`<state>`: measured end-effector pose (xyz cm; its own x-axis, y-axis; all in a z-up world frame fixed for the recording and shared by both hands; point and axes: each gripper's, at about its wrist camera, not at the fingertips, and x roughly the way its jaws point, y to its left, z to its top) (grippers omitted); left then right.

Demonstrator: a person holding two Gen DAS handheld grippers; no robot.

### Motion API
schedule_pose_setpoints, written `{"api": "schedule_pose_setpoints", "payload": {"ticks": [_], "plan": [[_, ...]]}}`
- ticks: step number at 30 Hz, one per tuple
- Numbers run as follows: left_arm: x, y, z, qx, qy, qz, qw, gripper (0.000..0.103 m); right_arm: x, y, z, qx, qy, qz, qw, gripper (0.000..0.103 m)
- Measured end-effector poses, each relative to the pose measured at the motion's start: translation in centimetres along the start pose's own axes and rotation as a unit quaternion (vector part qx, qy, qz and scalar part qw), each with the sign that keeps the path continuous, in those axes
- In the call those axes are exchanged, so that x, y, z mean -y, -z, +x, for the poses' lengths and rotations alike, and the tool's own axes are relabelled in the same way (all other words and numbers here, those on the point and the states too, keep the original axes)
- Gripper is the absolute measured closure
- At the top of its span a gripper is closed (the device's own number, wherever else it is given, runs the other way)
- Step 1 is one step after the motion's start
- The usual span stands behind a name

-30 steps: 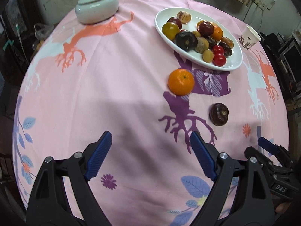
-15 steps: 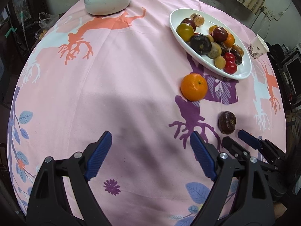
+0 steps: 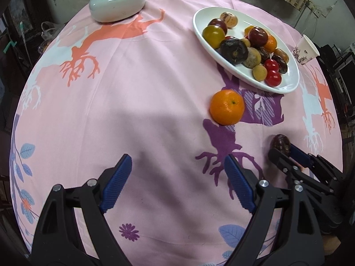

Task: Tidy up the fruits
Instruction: 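Grasp the orange with the left tool while the right tool grasps the dark brown fruit, then carry the orange and dark fruit over the white plate and release both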

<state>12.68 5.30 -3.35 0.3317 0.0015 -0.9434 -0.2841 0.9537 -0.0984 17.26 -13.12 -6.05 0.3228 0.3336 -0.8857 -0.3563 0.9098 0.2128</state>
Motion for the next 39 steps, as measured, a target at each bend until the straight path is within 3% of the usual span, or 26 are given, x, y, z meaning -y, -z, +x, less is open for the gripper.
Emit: {"api": "schedule_pose_setpoints", "payload": {"ticks": [15, 17, 19, 27, 39], "plan": [[5.8, -4.4, 3.6, 0.017, 0.014, 0.059, 0.9980, 0.019, 4.5, 1.7, -3.1, 0.007, 0.007, 0.053, 0.999, 0.059], [6.0, -4.7, 4.0, 0.014, 0.016, 0.064, 0.9977, 0.030, 4.5, 1.6, -3.2, 0.009, 0.007, 0.053, 0.999, 0.059], [6.0, -4.8, 4.6, 0.003, 0.026, 0.065, 0.9976, 0.056, 4.4, 1.5, -3.2, 0.010, 0.005, 0.051, 0.999, 0.059], [5.2, -4.0, 3.9, 0.005, 0.034, 0.056, 0.9978, 0.058, 3.4, 0.9, -3.4, 0.012, -0.003, 0.038, 0.999, 0.059], [4.6, -4.5, -1.9, 0.047, 0.060, 0.046, 0.9960, 0.058, 2.9, -2.9, -6.2, 0.057, -0.025, 0.035, 0.997, 0.059]]}}
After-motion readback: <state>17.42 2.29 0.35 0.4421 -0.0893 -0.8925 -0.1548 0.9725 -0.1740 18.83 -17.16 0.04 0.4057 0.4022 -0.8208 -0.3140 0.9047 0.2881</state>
